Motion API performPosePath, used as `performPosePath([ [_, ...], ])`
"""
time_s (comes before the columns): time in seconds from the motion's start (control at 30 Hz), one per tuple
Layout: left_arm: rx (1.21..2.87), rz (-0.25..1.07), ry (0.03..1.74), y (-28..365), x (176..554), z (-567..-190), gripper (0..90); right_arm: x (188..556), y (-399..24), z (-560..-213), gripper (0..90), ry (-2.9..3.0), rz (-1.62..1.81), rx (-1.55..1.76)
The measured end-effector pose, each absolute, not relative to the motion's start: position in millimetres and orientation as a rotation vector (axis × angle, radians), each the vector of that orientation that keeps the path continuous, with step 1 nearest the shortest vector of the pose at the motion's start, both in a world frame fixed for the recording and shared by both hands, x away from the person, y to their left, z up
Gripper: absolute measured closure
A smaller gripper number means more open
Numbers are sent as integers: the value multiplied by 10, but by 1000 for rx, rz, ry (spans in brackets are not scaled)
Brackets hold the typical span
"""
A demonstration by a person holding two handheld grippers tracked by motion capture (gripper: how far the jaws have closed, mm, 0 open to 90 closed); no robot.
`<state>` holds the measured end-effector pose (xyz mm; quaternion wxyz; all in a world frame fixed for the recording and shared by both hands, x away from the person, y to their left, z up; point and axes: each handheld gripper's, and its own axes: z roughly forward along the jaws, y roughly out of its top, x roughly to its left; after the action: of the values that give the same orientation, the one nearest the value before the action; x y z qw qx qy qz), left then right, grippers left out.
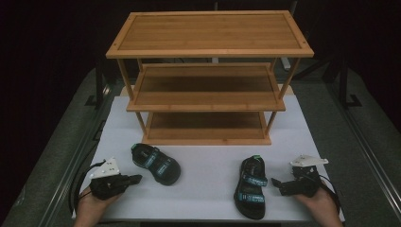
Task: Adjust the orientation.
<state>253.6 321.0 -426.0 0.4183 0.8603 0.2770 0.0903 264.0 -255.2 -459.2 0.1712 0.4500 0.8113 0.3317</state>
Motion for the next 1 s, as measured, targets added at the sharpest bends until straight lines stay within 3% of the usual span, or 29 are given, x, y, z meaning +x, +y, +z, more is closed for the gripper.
performPosePath([
  [0.73, 2232, 204, 547, 2629, 2645, -4376, 900, 2640, -2551, -4592, 0, 2304, 942, 1278],
  [1.0, 2184, 196, 555, 2745, 2567, -4242, 900, 2640, -2552, -4593, 0, 2303, 943, 1278],
])
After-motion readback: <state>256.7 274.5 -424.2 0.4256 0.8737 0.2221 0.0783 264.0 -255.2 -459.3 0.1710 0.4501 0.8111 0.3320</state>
